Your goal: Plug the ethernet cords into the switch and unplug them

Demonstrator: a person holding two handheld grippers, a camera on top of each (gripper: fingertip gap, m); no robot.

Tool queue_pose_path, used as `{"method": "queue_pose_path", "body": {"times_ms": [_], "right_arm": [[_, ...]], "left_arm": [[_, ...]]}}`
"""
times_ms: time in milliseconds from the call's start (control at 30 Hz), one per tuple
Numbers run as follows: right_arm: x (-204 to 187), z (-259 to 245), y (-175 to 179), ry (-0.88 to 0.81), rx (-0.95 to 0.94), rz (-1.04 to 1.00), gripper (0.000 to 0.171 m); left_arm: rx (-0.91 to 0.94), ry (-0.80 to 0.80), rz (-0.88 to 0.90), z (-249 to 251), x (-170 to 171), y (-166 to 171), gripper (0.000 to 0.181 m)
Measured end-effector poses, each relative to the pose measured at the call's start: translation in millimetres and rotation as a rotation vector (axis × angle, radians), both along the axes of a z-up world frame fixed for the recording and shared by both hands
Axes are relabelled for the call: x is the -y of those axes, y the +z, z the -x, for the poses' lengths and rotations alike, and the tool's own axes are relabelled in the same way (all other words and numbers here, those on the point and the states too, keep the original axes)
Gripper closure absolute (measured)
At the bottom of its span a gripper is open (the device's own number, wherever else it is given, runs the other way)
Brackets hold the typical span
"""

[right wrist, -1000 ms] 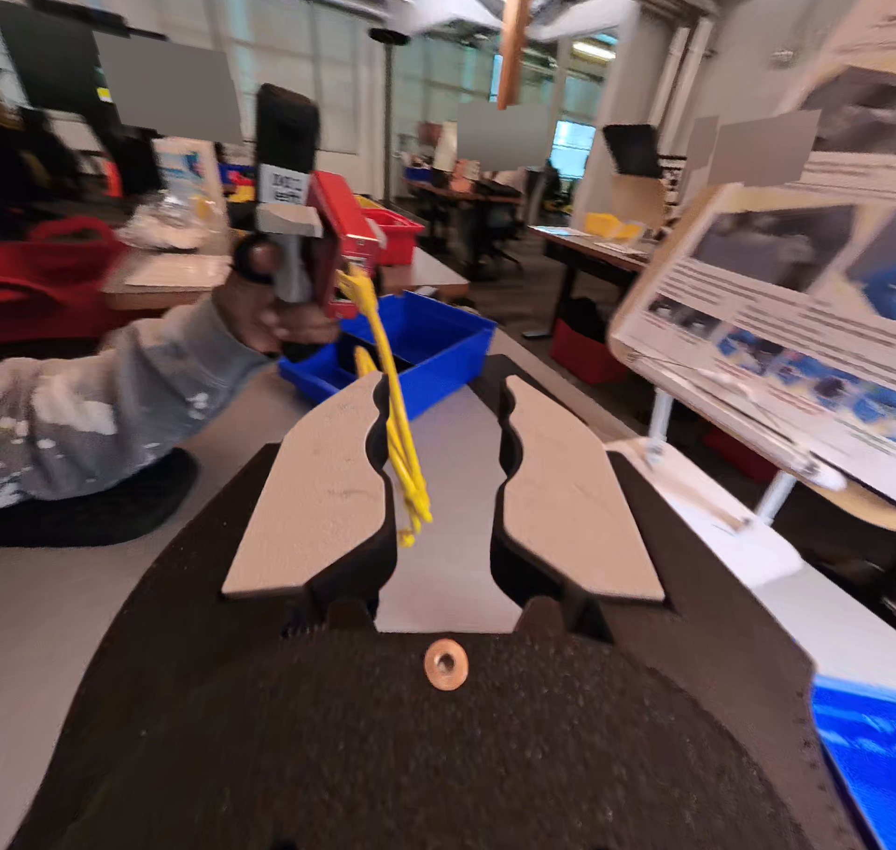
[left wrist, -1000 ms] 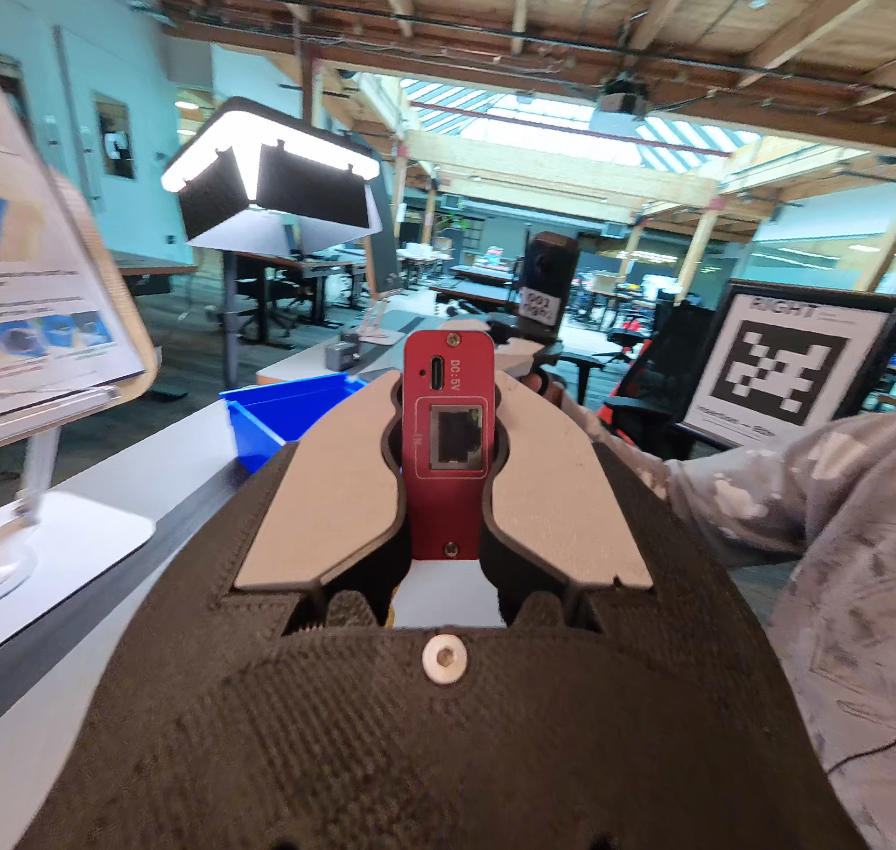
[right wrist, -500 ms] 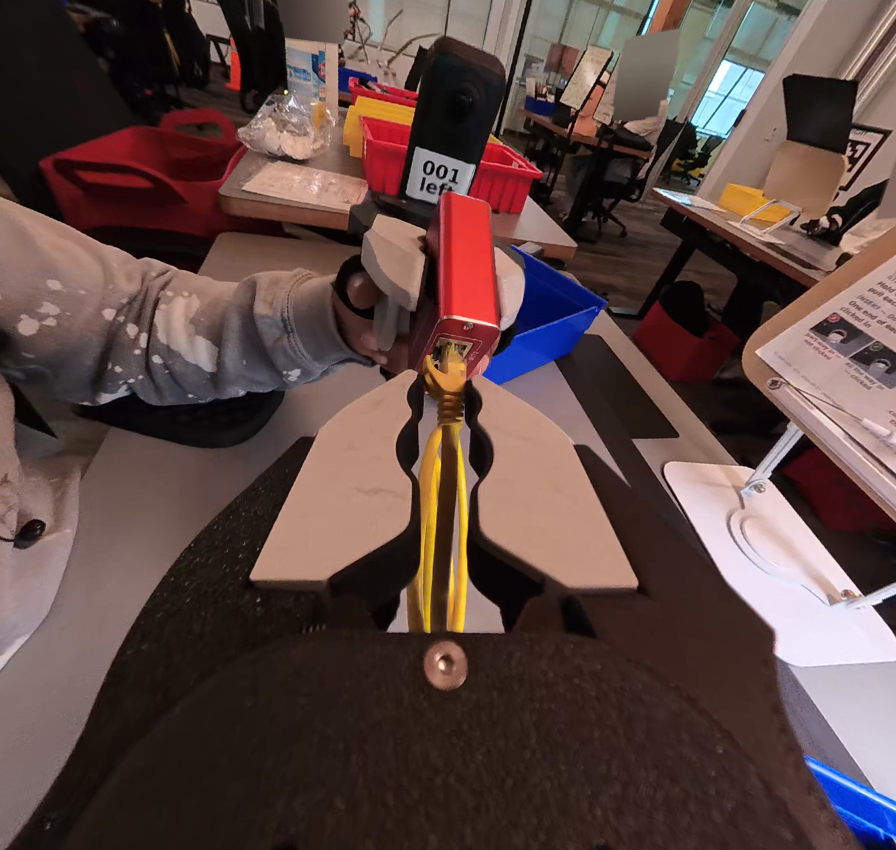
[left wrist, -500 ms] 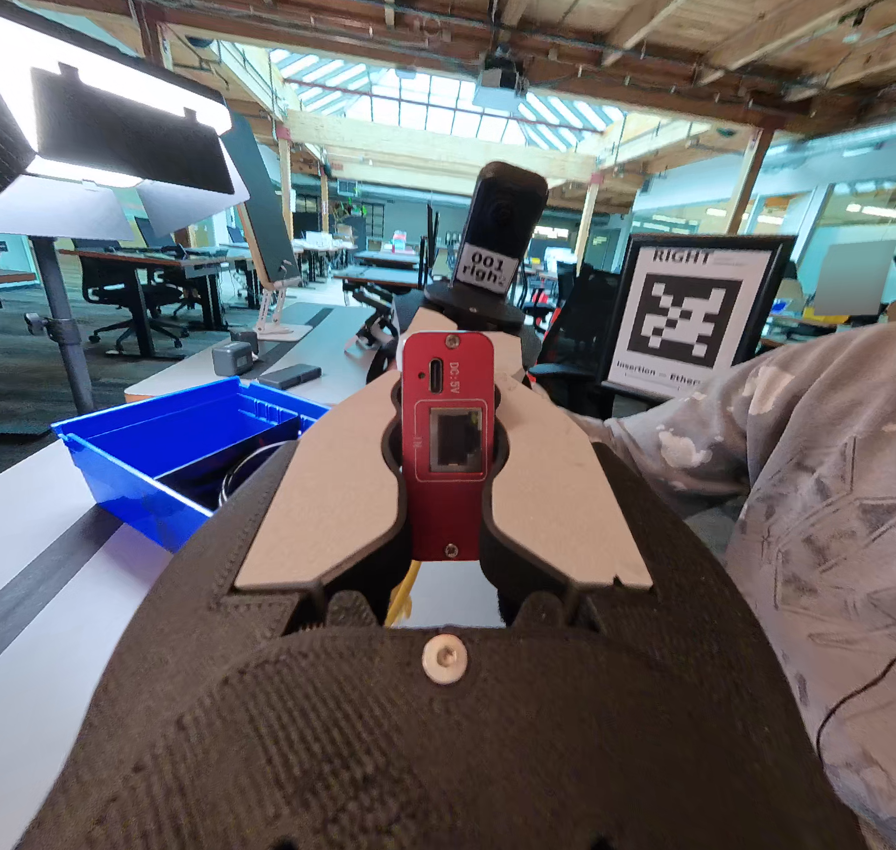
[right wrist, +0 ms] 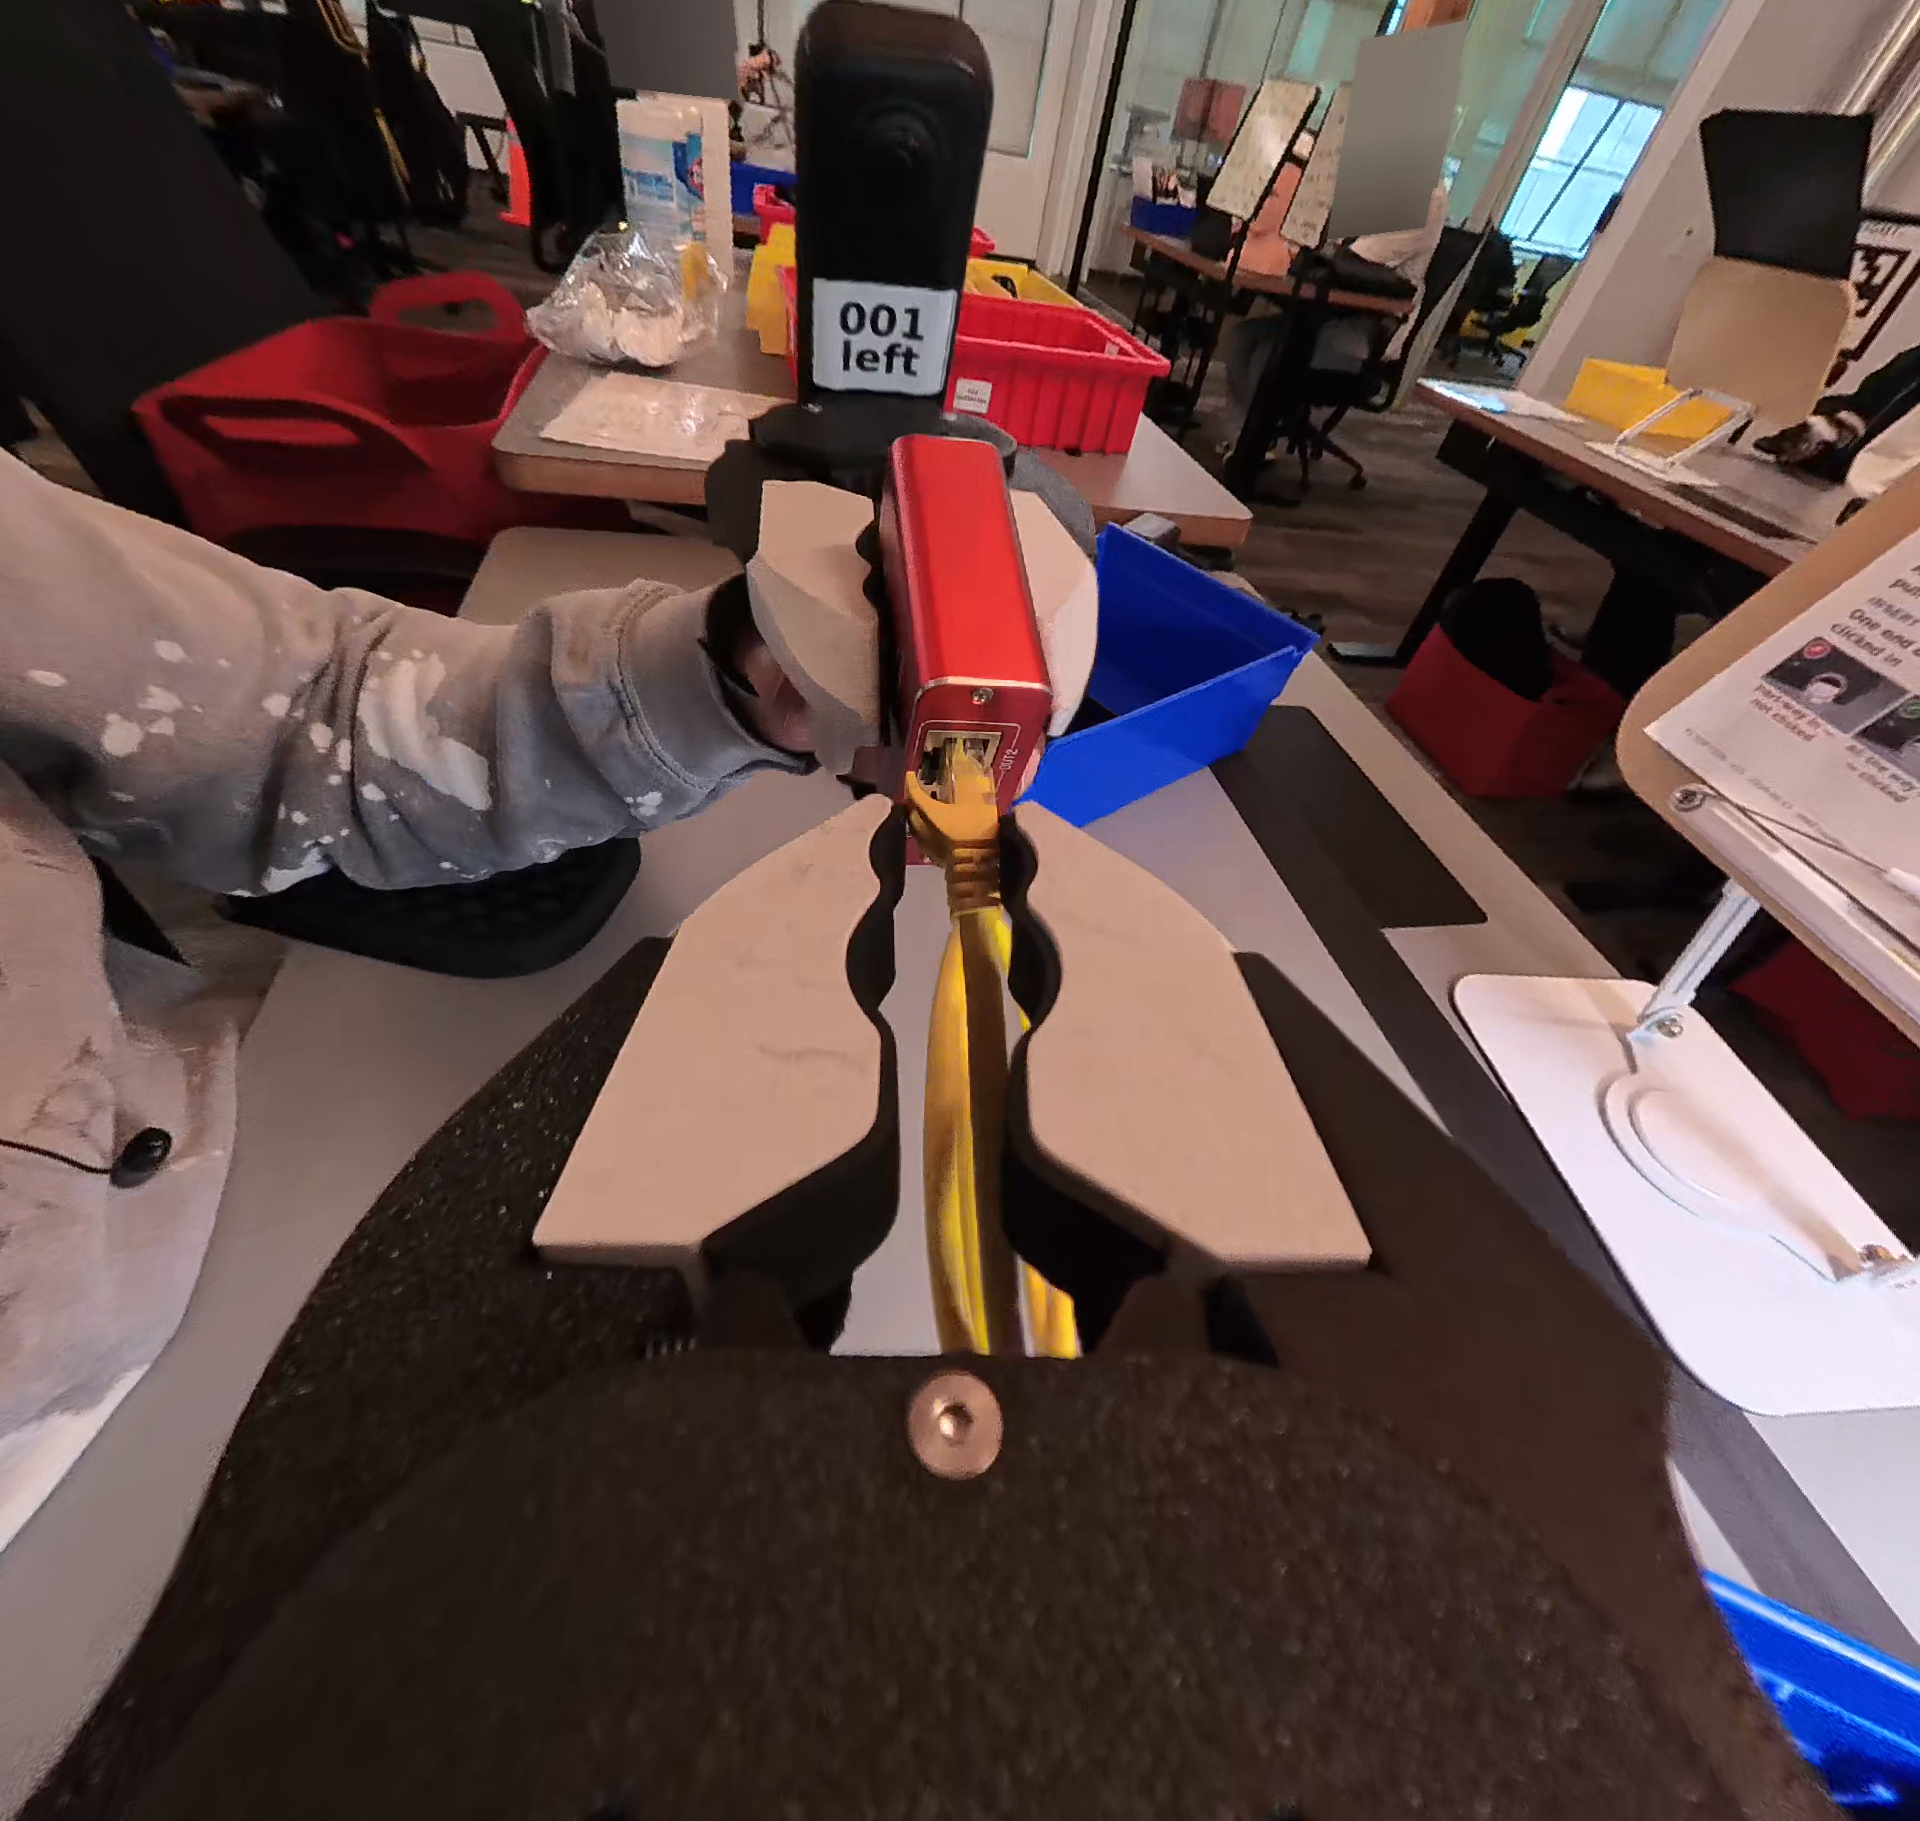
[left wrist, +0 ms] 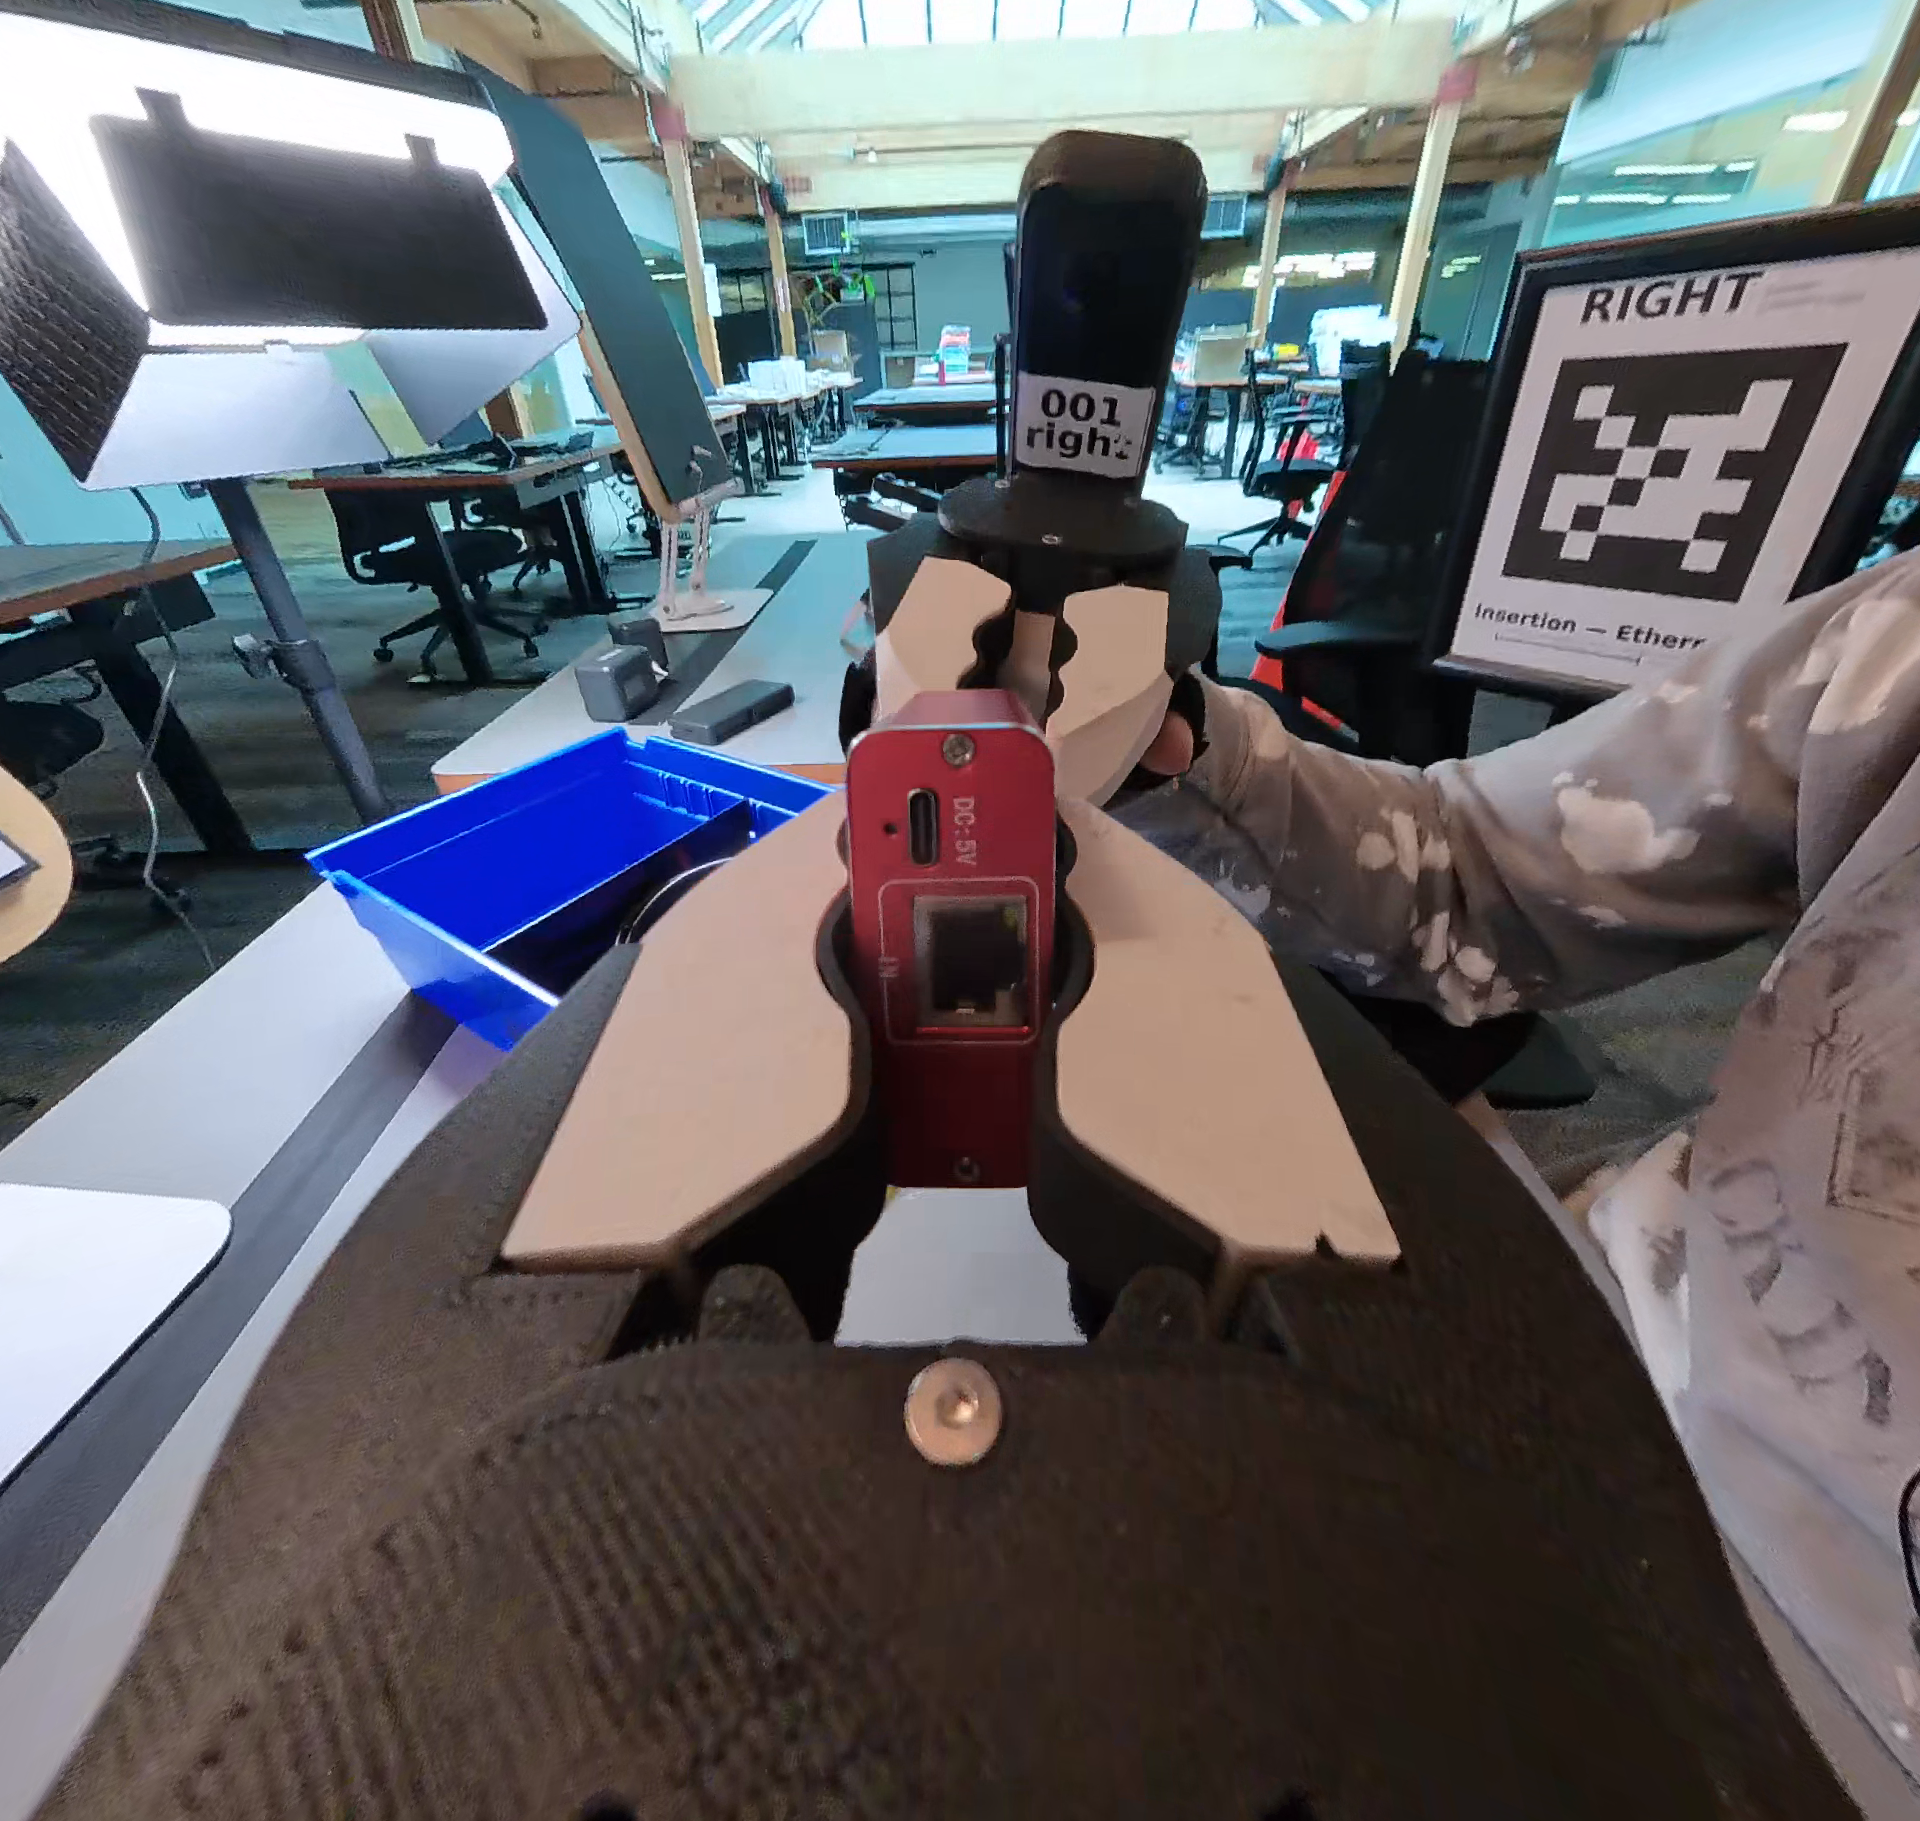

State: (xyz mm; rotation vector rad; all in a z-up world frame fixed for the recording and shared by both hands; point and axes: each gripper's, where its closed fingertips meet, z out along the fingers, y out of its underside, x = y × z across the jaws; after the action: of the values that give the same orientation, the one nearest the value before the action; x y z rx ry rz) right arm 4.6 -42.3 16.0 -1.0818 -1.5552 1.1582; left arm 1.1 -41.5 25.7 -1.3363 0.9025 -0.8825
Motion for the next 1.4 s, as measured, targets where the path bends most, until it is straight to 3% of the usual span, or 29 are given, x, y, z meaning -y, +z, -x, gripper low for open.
{"method": "queue_pose_path", "body": {"times_ms": [400,967,1033,1067,1133,1233,1400], "right_arm": [[1.2,-1.8,11.3,0.011,-0.056,0.043,0.155],[3.1,16.1,10.8,-0.064,-0.076,-0.005,0.155],[-30.8,10.2,0.0,-0.234,-0.025,-0.104,0.159],[-43.9,2.8,-4.7,-0.244,-0.017,-0.082,0.159],[-48.0,-6.1,-1.8,-0.204,-0.036,-0.014,0.158],[-50.7,-4.8,4.4,-0.246,-0.046,-0.060,0.158],[-62.4,-16.7,9.1,-0.291,-0.049,-0.040,0.158]], "left_arm": [[0.061,0.006,-0.035,-1.9,1.3,8.1,0.151],[-0.153,0.176,-0.263,11.7,12.6,22.9,0.151],[-0.015,0.185,-0.291,28.3,19.9,45.9,0.151],[0.097,0.152,-0.300,44.7,34.3,67.8,0.151],[0.101,0.206,-0.375,74.2,54.8,90.8,0.151],[0.081,0.263,-0.422,92.2,71.2,105.1,0.151],[0.100,0.242,-0.359,92.5,62.2,99.0,0.151]]}}
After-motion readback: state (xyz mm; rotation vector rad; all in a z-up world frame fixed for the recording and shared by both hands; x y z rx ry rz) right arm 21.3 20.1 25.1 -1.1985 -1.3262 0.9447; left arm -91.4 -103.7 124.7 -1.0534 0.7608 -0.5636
